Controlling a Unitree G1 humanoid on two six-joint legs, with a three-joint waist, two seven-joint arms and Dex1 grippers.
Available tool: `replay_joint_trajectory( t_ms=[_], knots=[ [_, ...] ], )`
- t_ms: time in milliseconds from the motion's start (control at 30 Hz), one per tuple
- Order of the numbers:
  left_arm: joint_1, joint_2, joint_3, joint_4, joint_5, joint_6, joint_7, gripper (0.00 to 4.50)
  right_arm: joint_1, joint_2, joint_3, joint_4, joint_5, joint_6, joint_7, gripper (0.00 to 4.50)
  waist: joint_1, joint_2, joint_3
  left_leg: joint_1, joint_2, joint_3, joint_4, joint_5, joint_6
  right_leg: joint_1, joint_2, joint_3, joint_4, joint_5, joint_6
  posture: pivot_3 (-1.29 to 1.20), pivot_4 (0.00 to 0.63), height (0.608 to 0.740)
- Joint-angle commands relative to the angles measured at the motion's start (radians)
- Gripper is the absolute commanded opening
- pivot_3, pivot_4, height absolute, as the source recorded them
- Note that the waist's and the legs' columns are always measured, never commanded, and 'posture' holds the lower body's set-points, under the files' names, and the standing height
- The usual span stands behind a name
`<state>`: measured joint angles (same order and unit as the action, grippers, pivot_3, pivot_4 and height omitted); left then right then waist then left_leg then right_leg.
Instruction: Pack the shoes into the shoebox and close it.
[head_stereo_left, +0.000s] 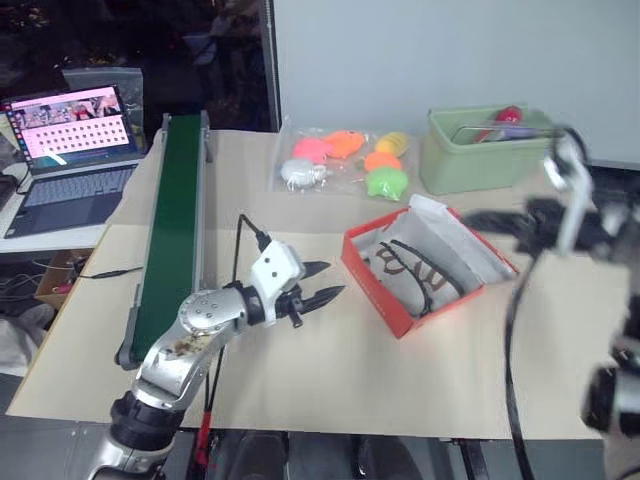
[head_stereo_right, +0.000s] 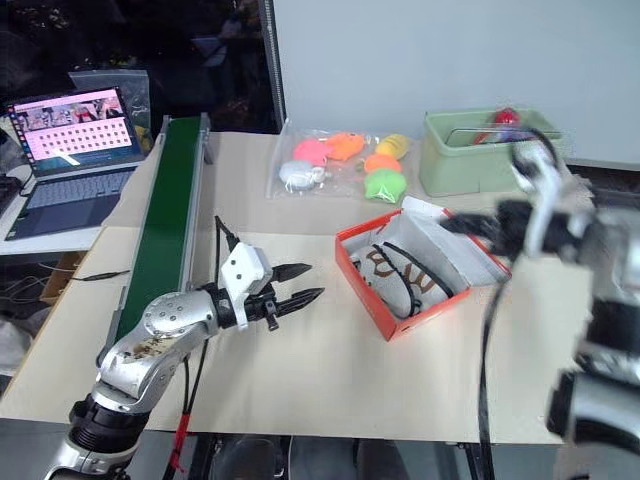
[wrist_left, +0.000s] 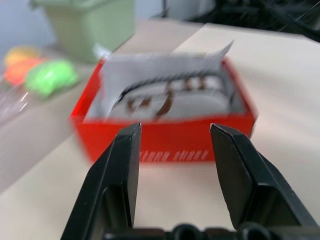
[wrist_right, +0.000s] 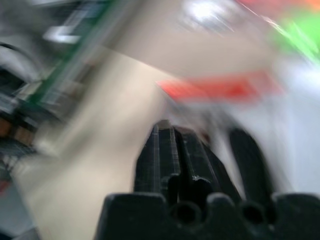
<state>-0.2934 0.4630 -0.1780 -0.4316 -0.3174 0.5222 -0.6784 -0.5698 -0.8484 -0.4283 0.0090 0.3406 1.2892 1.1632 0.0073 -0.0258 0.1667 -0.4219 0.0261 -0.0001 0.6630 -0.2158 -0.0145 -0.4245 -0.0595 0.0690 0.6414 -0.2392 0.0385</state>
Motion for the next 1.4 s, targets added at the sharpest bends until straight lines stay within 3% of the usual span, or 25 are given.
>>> replay_joint_trajectory(
  t_ms=[33, 100, 300, 467, 767, 1133, 1400],
  knots=[
    [-0.016, -0.01, 0.001, -0.021, -0.007, -0.021, -0.006, 2.33, 0.113, -0.081, -0.137, -0.017, 0.033, -0.1, -0.016, 0.07, -0.013, 0.001, 0.0, 0.001, 0.0, 0.001, 0.0, 0.0, 0.0, 0.0, 0.0, 0.002, 0.0, 0.001, 0.001, 0.0, 0.15, 0.729],
    [-0.015, -0.01, 0.001, -0.017, -0.006, -0.023, -0.009, 2.33, 0.183, -0.103, -0.141, 0.027, 0.015, -0.164, -0.038, 0.07, -0.024, 0.001, 0.0, 0.005, 0.0, 0.001, 0.0, 0.001, 0.001, 0.004, 0.001, 0.002, 0.0, 0.001, 0.001, 0.0, 0.15, 0.729],
    [-0.019, -0.019, -0.004, -0.004, -0.002, -0.024, -0.01, 2.33, 0.302, -0.072, 0.016, 0.115, -0.046, -0.316, -0.139, 0.07, -0.055, 0.001, 0.0, 0.017, 0.003, 0.002, 0.0, 0.001, 0.001, 0.015, 0.004, 0.004, -0.001, -0.005, 0.008, 0.0, 0.15, 0.729],
    [-0.022, -0.023, -0.001, -0.005, -0.001, -0.02, -0.007, 2.33, 0.242, 0.036, 0.086, 0.208, -0.05, -0.345, -0.256, 0.07, -0.062, 0.001, 0.001, 0.017, 0.003, 0.003, 0.0, 0.001, 0.001, 0.016, 0.004, 0.005, 0.0, -0.005, 0.008, 0.0, 0.15, 0.729],
    [-0.003, -0.023, -0.001, -0.03, -0.001, -0.011, 0.007, 2.33, 0.1, 0.129, 0.146, 0.355, -0.037, -0.39, -0.349, 0.07, -0.049, 0.001, 0.001, 0.016, 0.002, 0.002, 0.0, 0.001, 0.001, 0.016, 0.003, 0.004, -0.001, -0.004, 0.006, 0.0, 0.15, 0.729],
    [0.007, -0.026, 0.012, -0.054, -0.007, 0.008, 0.041, 2.33, -0.047, 0.335, 0.06, 0.421, 0.019, -0.432, -0.566, 0.07, -0.052, 0.001, 0.001, 0.016, 0.002, 0.002, -0.001, 0.001, 0.001, 0.015, 0.003, 0.004, -0.001, -0.001, 0.002, 0.0, 0.15, 0.729],
    [0.011, -0.028, 0.006, -0.064, -0.008, 0.017, 0.049, 2.33, -0.085, 0.425, -0.028, 0.475, 0.07, -0.662, -0.643, 0.07, -0.052, 0.001, 0.001, 0.016, 0.002, 0.001, -0.001, 0.001, 0.001, 0.015, 0.003, 0.003, -0.001, -0.001, 0.001, 0.0, 0.15, 0.729]
  ],
)
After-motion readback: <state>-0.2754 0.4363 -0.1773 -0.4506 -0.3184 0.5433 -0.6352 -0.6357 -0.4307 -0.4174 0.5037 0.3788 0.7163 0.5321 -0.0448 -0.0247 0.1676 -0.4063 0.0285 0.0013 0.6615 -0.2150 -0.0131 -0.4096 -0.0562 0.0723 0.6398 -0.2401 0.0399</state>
